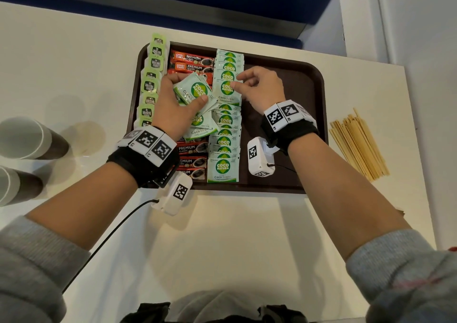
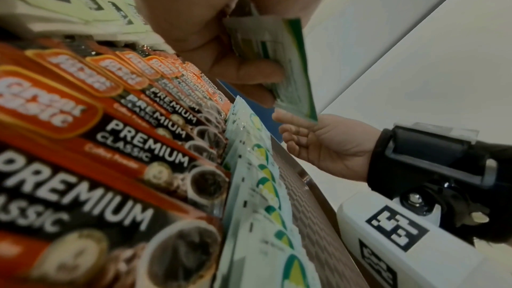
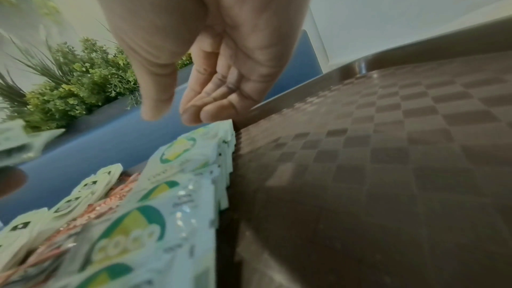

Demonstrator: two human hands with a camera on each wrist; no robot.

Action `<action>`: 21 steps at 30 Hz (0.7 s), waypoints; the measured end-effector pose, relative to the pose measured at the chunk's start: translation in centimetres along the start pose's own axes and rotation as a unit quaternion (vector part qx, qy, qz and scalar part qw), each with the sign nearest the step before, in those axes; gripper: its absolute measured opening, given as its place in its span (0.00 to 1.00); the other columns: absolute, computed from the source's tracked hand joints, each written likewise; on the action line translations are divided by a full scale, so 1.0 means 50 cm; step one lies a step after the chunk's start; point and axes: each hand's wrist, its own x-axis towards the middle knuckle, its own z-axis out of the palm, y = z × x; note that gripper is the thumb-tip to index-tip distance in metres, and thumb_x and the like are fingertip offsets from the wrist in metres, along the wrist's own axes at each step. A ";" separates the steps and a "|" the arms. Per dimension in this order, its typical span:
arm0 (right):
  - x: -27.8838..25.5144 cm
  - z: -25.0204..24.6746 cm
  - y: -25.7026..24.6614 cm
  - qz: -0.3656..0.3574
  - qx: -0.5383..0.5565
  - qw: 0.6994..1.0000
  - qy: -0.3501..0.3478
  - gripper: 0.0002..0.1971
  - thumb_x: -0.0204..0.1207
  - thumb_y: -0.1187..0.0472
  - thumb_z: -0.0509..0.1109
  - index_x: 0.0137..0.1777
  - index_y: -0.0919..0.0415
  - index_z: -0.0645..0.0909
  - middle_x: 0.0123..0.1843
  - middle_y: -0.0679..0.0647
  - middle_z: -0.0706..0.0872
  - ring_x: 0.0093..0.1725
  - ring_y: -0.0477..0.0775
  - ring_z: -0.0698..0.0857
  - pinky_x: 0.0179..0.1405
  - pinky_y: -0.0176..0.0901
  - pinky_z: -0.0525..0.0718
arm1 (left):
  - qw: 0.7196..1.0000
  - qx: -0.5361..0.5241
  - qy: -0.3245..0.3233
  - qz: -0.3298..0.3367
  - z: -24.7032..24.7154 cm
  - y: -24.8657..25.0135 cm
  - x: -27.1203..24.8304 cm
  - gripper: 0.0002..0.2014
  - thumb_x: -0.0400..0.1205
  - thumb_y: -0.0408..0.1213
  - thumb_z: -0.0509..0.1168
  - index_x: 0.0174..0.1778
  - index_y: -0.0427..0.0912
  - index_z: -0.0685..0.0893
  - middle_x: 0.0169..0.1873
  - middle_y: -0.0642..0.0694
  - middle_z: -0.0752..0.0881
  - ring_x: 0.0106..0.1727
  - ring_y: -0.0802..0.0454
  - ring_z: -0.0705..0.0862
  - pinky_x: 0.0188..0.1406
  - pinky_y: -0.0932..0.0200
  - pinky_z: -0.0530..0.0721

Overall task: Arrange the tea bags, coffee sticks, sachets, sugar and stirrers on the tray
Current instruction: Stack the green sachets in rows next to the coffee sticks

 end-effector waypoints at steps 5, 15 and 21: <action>-0.030 0.007 -0.038 -0.037 0.038 0.995 -0.079 0.13 0.72 0.42 0.73 0.40 0.52 0.83 0.36 0.49 0.87 0.35 0.46 0.88 0.47 0.46 0.89 | 1.000 0.004 -0.009 0.010 0.007 0.012 -0.013 0.24 0.74 0.36 0.76 0.59 0.47 0.69 0.55 0.46 0.83 0.51 0.52 0.85 0.59 0.50 0.85; -0.043 0.008 -0.064 -0.046 0.079 0.981 -0.171 0.08 0.69 0.60 0.79 0.40 0.56 0.81 0.35 0.53 0.83 0.35 0.46 0.81 0.42 0.41 0.81 | 0.998 -0.013 -0.038 0.050 0.001 0.025 -0.033 0.29 0.70 0.32 0.78 0.60 0.44 0.68 0.55 0.46 0.81 0.50 0.56 0.84 0.51 0.63 0.85; -0.040 -0.004 -0.061 -0.085 0.062 0.977 -0.183 0.14 0.79 0.66 0.68 0.63 0.64 0.81 0.55 0.50 0.84 0.57 0.45 0.82 0.60 0.34 0.80 | 0.999 -0.015 -0.026 0.038 -0.001 0.020 -0.029 0.21 0.78 0.33 0.72 0.60 0.46 0.69 0.50 0.53 0.81 0.48 0.60 0.84 0.51 0.59 0.87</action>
